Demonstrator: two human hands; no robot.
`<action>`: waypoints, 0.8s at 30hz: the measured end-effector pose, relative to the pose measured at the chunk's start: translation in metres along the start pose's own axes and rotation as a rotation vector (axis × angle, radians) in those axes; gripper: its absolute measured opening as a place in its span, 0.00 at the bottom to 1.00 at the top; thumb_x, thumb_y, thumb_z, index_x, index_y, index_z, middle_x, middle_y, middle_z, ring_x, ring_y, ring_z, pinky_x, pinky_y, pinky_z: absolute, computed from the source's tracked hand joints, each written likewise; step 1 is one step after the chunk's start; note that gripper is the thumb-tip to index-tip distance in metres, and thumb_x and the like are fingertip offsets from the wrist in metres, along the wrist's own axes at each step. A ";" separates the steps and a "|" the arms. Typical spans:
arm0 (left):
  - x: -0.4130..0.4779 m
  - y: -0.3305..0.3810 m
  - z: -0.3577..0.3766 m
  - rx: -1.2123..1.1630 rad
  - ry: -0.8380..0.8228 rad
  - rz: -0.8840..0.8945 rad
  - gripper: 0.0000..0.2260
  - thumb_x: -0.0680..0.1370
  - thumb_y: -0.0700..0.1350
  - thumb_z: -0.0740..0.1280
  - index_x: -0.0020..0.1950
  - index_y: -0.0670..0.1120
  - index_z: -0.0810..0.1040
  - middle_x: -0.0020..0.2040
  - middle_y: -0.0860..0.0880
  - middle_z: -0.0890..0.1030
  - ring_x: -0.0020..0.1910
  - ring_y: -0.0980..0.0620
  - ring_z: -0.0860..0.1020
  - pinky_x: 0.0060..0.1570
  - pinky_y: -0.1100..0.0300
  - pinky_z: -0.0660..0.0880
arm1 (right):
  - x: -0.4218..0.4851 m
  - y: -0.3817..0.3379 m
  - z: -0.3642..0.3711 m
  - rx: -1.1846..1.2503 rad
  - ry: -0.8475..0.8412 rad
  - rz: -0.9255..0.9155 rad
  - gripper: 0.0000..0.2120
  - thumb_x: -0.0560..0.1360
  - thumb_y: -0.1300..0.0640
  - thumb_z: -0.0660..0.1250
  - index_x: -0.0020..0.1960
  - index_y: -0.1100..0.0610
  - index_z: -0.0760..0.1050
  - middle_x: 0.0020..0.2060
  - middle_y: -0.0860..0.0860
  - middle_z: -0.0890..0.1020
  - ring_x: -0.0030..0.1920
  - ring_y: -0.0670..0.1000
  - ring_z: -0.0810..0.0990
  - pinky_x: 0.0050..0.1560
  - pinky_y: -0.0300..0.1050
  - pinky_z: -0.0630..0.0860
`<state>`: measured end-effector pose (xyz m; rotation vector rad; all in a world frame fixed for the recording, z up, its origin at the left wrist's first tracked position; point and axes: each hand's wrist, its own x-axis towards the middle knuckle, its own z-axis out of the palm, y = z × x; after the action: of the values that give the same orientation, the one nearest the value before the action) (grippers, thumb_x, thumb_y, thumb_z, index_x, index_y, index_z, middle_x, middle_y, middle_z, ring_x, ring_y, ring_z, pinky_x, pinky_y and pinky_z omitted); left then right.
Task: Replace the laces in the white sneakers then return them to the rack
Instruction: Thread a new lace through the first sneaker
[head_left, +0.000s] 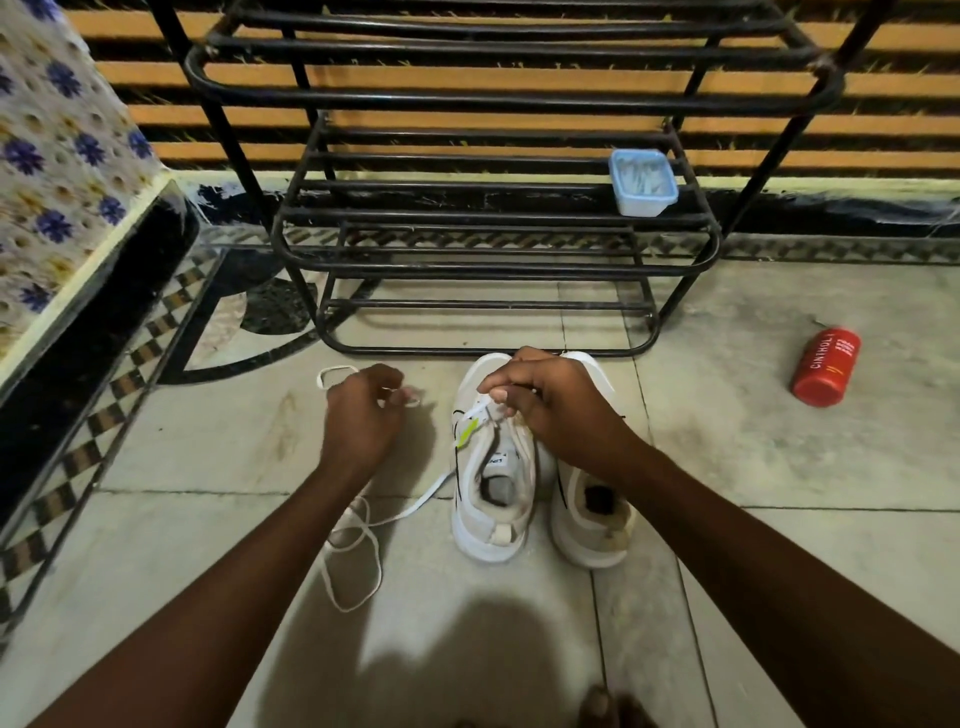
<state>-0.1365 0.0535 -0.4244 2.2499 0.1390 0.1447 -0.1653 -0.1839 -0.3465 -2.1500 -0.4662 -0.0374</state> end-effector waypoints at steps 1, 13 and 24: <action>-0.007 0.015 0.001 -0.208 -0.071 -0.020 0.06 0.80 0.39 0.72 0.55 0.40 0.84 0.49 0.44 0.87 0.49 0.45 0.85 0.54 0.50 0.81 | 0.000 -0.002 0.001 -0.007 0.013 -0.018 0.08 0.77 0.70 0.68 0.51 0.64 0.85 0.44 0.60 0.81 0.44 0.58 0.82 0.50 0.44 0.77; -0.035 0.067 0.007 -0.764 -0.505 -0.252 0.06 0.80 0.40 0.70 0.54 0.39 0.84 0.38 0.47 0.79 0.29 0.55 0.67 0.30 0.63 0.62 | -0.001 0.001 0.006 -0.018 0.264 -0.052 0.06 0.73 0.68 0.72 0.48 0.60 0.84 0.43 0.52 0.83 0.43 0.49 0.82 0.45 0.40 0.76; -0.012 0.065 0.041 -0.537 -0.258 -0.307 0.04 0.77 0.36 0.73 0.49 0.36 0.86 0.39 0.43 0.84 0.36 0.55 0.79 0.37 0.64 0.75 | -0.016 0.033 0.025 -0.126 0.188 0.306 0.14 0.69 0.59 0.76 0.53 0.61 0.80 0.41 0.52 0.83 0.42 0.51 0.82 0.47 0.42 0.78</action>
<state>-0.1384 -0.0205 -0.4008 1.6698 0.2692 -0.2473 -0.1725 -0.1859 -0.3898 -2.2929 -0.0250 -0.0981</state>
